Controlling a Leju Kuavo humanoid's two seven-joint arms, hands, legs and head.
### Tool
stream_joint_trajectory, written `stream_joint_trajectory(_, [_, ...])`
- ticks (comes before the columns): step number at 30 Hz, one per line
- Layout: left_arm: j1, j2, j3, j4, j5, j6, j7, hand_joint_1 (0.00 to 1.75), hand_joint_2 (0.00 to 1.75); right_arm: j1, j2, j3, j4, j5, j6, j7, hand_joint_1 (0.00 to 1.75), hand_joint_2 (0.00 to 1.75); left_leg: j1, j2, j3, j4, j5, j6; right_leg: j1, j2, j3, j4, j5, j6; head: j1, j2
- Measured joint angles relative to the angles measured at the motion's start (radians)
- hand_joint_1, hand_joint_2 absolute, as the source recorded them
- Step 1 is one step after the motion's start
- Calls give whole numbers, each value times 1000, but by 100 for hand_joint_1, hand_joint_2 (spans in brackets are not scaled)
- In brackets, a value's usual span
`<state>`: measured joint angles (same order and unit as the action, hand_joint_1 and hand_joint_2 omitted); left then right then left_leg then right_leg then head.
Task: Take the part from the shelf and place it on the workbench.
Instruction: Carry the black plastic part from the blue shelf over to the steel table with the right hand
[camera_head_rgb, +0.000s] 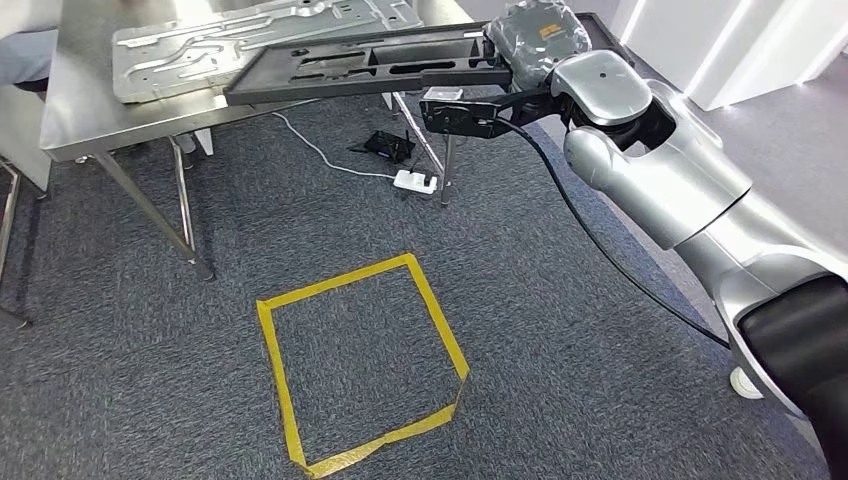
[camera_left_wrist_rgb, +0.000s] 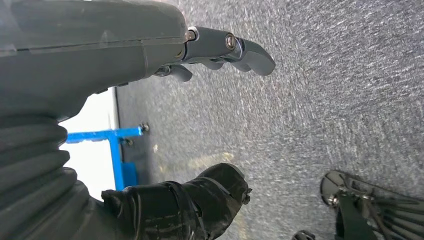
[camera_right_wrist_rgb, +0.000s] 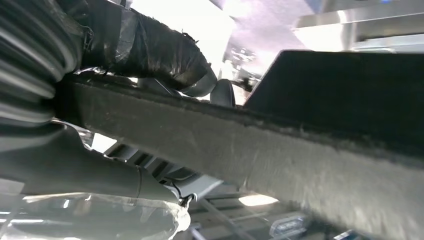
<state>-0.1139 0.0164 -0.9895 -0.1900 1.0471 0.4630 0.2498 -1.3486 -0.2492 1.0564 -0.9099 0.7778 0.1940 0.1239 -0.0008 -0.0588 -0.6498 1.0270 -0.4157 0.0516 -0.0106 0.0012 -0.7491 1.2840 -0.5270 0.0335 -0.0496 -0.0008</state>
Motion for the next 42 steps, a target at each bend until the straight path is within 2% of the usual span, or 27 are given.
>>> stream_joint_trajectory(1, [0,0,0,0,0,0,-1,0,175,1,0,0,2,0,0,0,175,175,1,-15,1,3,-3,-2,-1,11,20,-61,43,-2,0,0])
stream_joint_trajectory(2, [1,-1,0,0,0,0,-2,0,175,1,0,0,3,0,0,0,175,175,0,-29,0,8,-6,-5,-4,35,45,-129,78,-5,0,0])
stream_joint_trajectory(3, [1,-2,0,0,0,0,-3,0,175,0,0,0,4,-1,0,0,175,175,0,-42,-3,12,-8,-10,-8,56,69,-185,100,-7,-1,0])
stream_joint_trajectory(5, [2,-2,0,0,-1,0,-5,0,175,1,0,0,4,-3,-1,1,175,175,4,-64,-10,16,-11,-20,-9,79,92,-235,106,-11,0,0])
stream_joint_trajectory(7, [4,-2,0,0,-2,1,-7,0,175,2,1,2,4,-4,-1,1,175,175,10,-83,-14,14,-10,-31,-7,56,102,-245,106,-20,2,0])
stream_joint_trajectory(8, [6,-2,0,0,-3,1,-8,0,175,2,2,3,5,-4,-1,1,175,175,9,-71,-19,21,-16,-37,-8,43,107,-250,107,-26,1,0])
stream_joint_trajectory(9, [7,-2,0,0,-3,1,-8,0,175,1,4,4,5,-4,-2,1,175,175,8,-46,-31,46,-30,-43,-9,30,114,-256,108,-32,-2,0])
stream_joint_trajectory(11, [7,-3,0,0,-3,2,-8,0,175,1,5,5,6,-4,-3,2,175,175,7,19,-80,149,-80,-53,-9,7,123,-262,106,-40,-6,0])
stream_joint_trajectory(13, [5,-3,0,0,-3,2,-8,0,175,3,5,7,7,-4,-3,2,175,175,12,47,-138,257,-116,-60,-6,-17,128,-262,100,-43,-7,0])
stream_joint_trajectory(14, [4,-4,0,0,-3,2,-8,0,175,5,5,8,8,-4,-4,1,175,175,13,51,-149,274,-114,-62,-6,-29,131,-261,97,-43,-8,0])
stream_joint_trajectory(15, [4,-4,0,0,-3,2,-8,0,175,7,5,10,8,-5,-4,1,175,175,14,54,-141,254,-94,-62,-6,-41,134,-261,94,-42,-8,0])
stream_joint_trajectory(16, [5,-4,0,0,-3,2,-8,0,175,8,5,12,8,-5,-4,1,175,175,13,61,-113,200,-62,-60,-6,-51,138,-260,90,-40,-8,0])
stream_joint_trajectory(18, [5,-3,0,0,-3,3,-8,0,175,8,5,13,9,-5,-4,1,175,175,5,98,-41,62,-10,-51,-3,-72,148,-260,82,-34,-7,0])
stream_joint_trajectory(20, [4,-2,0,0,-3,3,-8,0,175,6,5,14,9,-5,-5,1,175,175,-6,119,-6,-3,2,-39,1,-89,156,-262,76,-24,-6,0])
stream_joint_trajectory(22, [4,-2,0,0,-3,3,-8,0,175,5,6,14,9,-5,-6,1,175,175,-9,99,-3,-7,1,-29,3,-106,164,-267,71,-13,-6,0])
stream_joint_trajectory(23, [5,-2,0,0,-3,3,-8,0,175,6,7,14,9,-5,-6,1,175,175,-6,88,2,-12,2,-24,1,-105,168,-264,65,-7,-5,0])
stream_joint_trajectory(25, [6,-2,0,0,-3,3,-8,0,175,5,9,14,10,-5,-6,1,175,175,0,70,15,-22,5,-13,-1,-65,149,-214,34,1,-1,0])
stream_joint_trajectory(27, [3,-2,0,0,-3,3,-8,0,175,4,8,14,11,-6,-7,1,175,175,3,52,19,-25,5,-6,-2,-16,84,-91,-20,5,1,0])
stream_joint_trajectory(28, [1,-2,-1,0,-3,3,-8,0,175,6,7,14,11,-6,-7,1,175,175,3,43,19,-24,4,-4,-2,-7,47,-27,-40,7,1,0])
stream_joint_trajectory(29, [0,-2,-1,0,-3,3,-8,0,175,9,6,15,12,-6,-7,1,175,175,2,33,19,-22,2,-2,-2,-3,21,11,-43,9,1,0])
stream_joint_trajectory(30, [0,-2,-1,0,-3,3,-9,0,175,12,4,16,13,-7,-7,1,175,175,2,23,20,-19,0,-2,-3,-2,11,15,-27,9,2,0])
stream_joint_trajectory(32, [1,-2,0,0,-3,3,-10,0,175,13,1,17,14,-10,-8,1,175,175,2,4,23,-9,-9,-5,-5,0,44,-88,51,6,3,0])
stream_joint_trajectory(34, [4,-2,0,0,-3,2,-11,0,175,10,1,17,14,-11,-17,1,175,175,0,-8,20,4,-20,-13,-5,9,93,-206,101,-1,2,0])
stream_joint_trajectory(35, [5,-2,-1,0,-4,2,-11,0,175,8,1,17,13,-9,-24,2,175,175,0,-11,17,7,-23,-18,-4,13,105,-236,107,-5,2,0])
stream_joint_trajectory(37, [5,-1,-1,0,-5,2,-12,0,175,7,1,17,12,-1,-39,7,175,175,-1,-15,13,11,-26,-21,-4,16,112,-252,104,-7,1,0])
stream_joint_trajectory(40, [6,-1,-1,0,-6,3,-15,0,175,6,-2,17,9,15,-44,18,175,175,2,-11,46,-37,-10,-4,-2,17,134,-285,113,-2,2,0])
stream_joint_trajectory(42, [6,-3,-1,0,-7,3,-18,0,175,1,-5,16,7,24,-47,25,175,175,12,-1,88,-101,14,3,2,15,127,-257,90,1,8,0])
